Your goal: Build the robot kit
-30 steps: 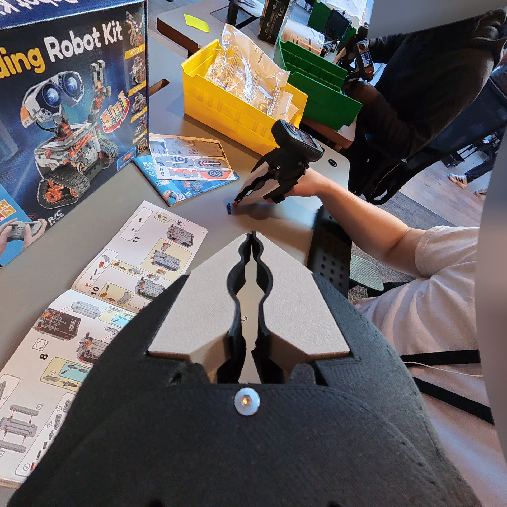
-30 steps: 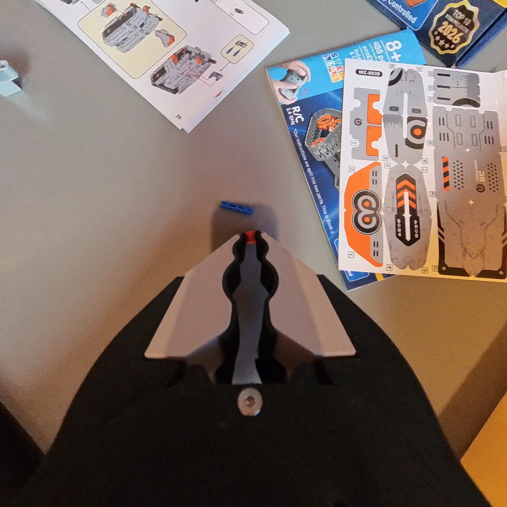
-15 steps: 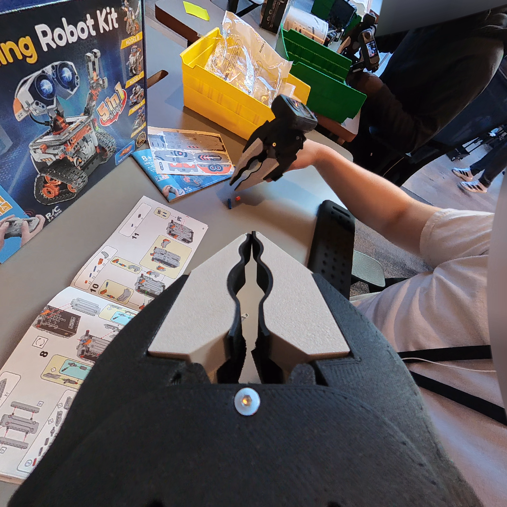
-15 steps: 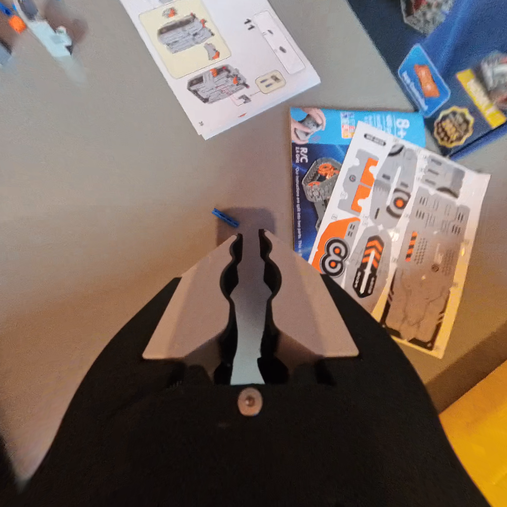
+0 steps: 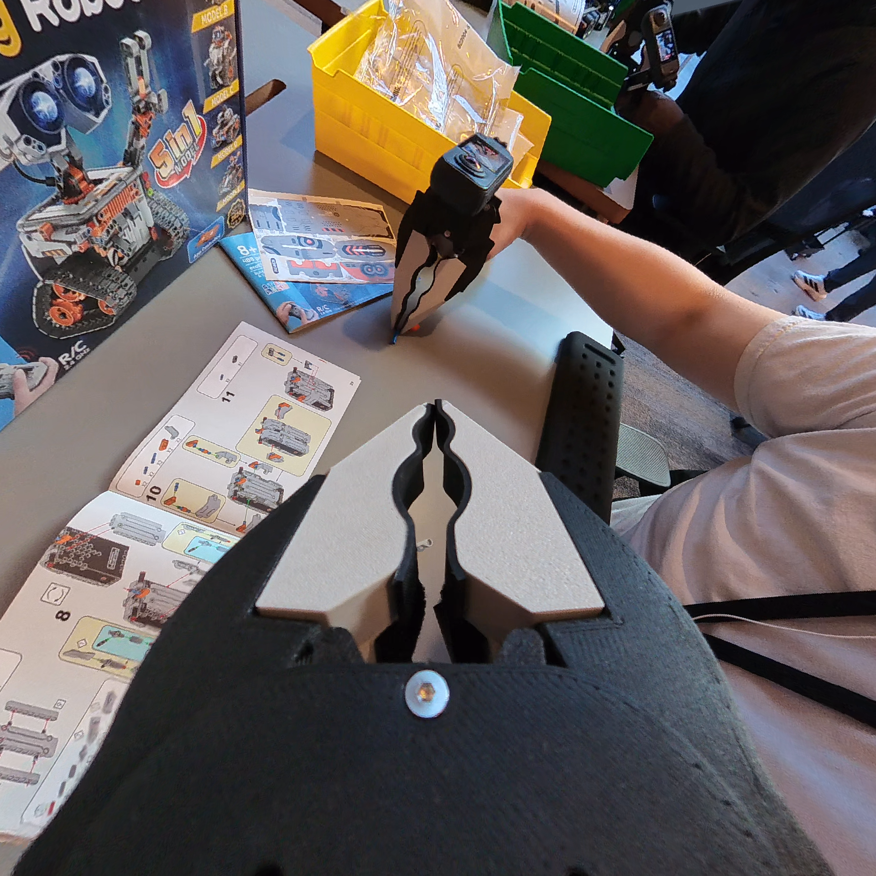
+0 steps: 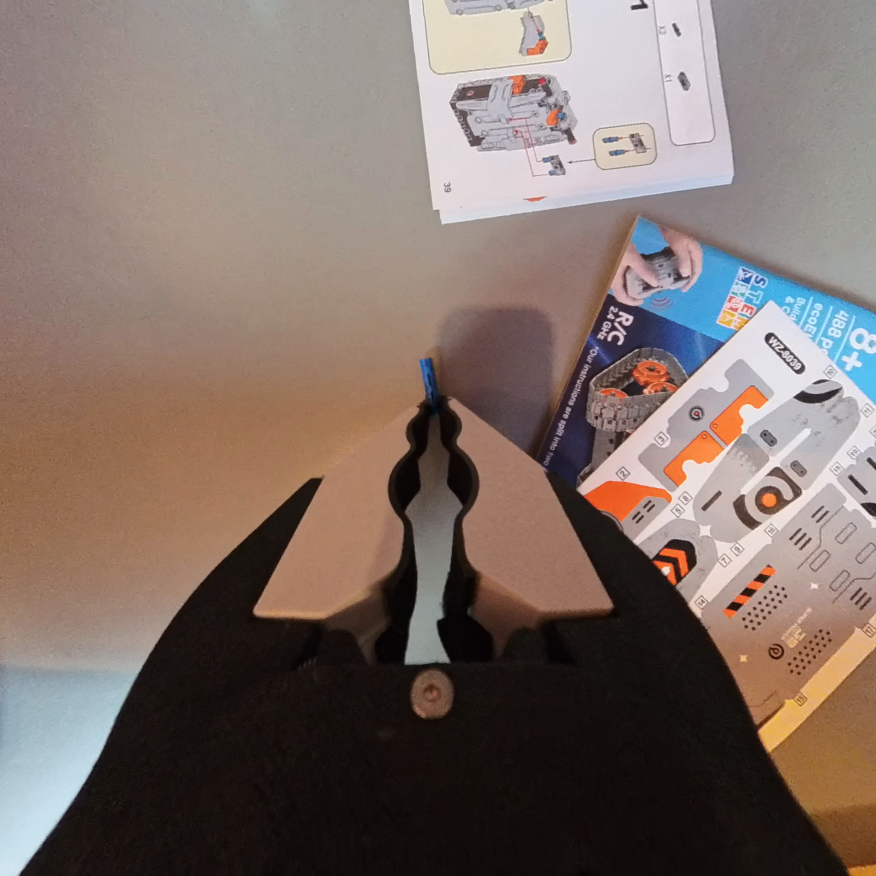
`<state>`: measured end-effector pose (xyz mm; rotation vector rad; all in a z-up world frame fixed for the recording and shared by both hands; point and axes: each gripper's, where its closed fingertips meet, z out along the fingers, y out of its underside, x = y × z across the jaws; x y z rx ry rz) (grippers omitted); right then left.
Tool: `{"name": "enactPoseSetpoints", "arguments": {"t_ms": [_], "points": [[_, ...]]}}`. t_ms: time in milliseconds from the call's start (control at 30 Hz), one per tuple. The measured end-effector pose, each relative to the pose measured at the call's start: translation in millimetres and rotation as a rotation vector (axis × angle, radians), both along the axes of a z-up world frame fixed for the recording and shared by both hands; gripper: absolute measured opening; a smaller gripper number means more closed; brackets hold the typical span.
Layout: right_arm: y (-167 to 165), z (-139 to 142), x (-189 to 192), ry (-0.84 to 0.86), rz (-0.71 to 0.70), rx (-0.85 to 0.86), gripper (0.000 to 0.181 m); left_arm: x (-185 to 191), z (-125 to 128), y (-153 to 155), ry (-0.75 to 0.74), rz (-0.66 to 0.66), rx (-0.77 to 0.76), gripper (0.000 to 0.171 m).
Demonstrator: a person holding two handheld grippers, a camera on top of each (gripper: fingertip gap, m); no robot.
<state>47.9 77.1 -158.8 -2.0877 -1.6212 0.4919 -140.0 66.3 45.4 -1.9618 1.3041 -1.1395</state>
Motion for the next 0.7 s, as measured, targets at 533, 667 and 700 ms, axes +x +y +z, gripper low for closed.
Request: {"name": "enactPoseSetpoints", "arguments": {"t_ms": [533,667,700], "points": [[-40.3,159.9,-93.1,-0.110,0.198,0.887,0.003,100.8,-40.4,-26.1,-0.023,-0.162,0.047,0.023],[-45.7,163.1,-95.2,-0.137,0.228,0.912,0.003,104.1,-46.9,-41.3,-0.014,-0.241,-0.048,0.003],[-47.3,163.7,-96.2,-0.143,0.239,0.920,0.003,104.7,-47.8,-43.7,-0.013,-0.253,-0.067,0.003]]}}
